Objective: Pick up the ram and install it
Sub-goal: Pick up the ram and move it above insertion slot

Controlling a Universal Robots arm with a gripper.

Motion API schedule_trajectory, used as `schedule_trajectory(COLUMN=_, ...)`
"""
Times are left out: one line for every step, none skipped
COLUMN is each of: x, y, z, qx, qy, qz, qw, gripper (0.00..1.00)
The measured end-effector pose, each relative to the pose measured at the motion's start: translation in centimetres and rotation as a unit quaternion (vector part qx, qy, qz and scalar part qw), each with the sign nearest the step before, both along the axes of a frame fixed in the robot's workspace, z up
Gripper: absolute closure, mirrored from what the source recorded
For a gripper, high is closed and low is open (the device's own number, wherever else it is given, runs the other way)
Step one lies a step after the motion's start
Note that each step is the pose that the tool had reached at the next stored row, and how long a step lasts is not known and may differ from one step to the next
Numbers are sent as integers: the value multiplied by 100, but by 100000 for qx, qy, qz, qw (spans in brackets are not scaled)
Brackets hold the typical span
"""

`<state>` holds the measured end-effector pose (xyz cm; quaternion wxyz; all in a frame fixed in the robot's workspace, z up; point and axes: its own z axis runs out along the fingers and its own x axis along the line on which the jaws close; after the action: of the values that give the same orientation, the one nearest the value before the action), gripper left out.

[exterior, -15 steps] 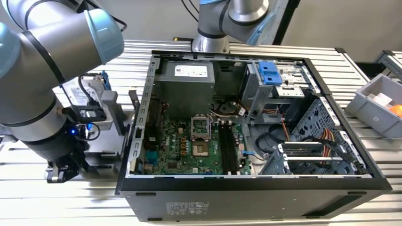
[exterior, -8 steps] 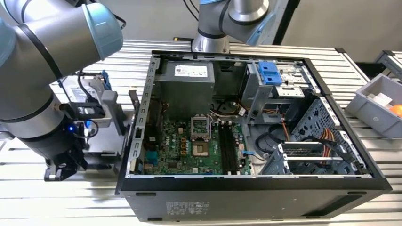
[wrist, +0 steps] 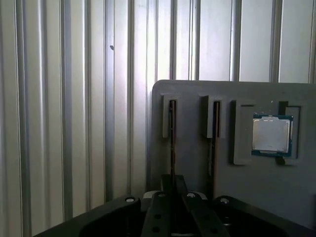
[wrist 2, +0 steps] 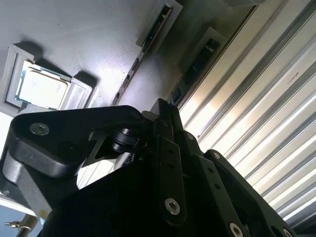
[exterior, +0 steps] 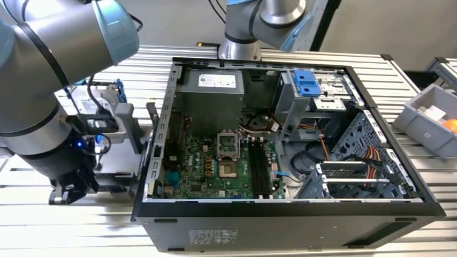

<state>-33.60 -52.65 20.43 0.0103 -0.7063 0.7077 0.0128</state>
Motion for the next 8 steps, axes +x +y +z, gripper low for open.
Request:
schedule_trajectory(x=0, y=0, z=8, qx=-6, qy=4, qz=-1, qw=100000, gripper=100)
schedule_trajectory(x=0, y=0, z=16, qx=-3, qy=4, qz=-3, qw=100000, gripper=100)
schedule_trajectory(x=0, y=0, z=25, qx=-5, qy=5, qz=-9, qw=100000, gripper=100)
schedule_trajectory(x=0, y=0, z=33, qx=-4, qy=1, qz=-10, qw=100000, gripper=100)
schedule_trajectory(x=0, y=0, z=41, qx=-1, qy=3, qz=-18, qw=100000, gripper=100)
schedule_trajectory(x=0, y=0, z=47, qx=0, qy=-1, qz=-19, qw=100000, gripper=100)
schedule_trajectory(x=0, y=0, z=53, qx=3, qy=-3, qz=-21, qw=100000, gripper=100)
schedule_trajectory(x=0, y=0, z=60, qx=-1, qy=0, qz=-24, qw=100000, gripper=100)
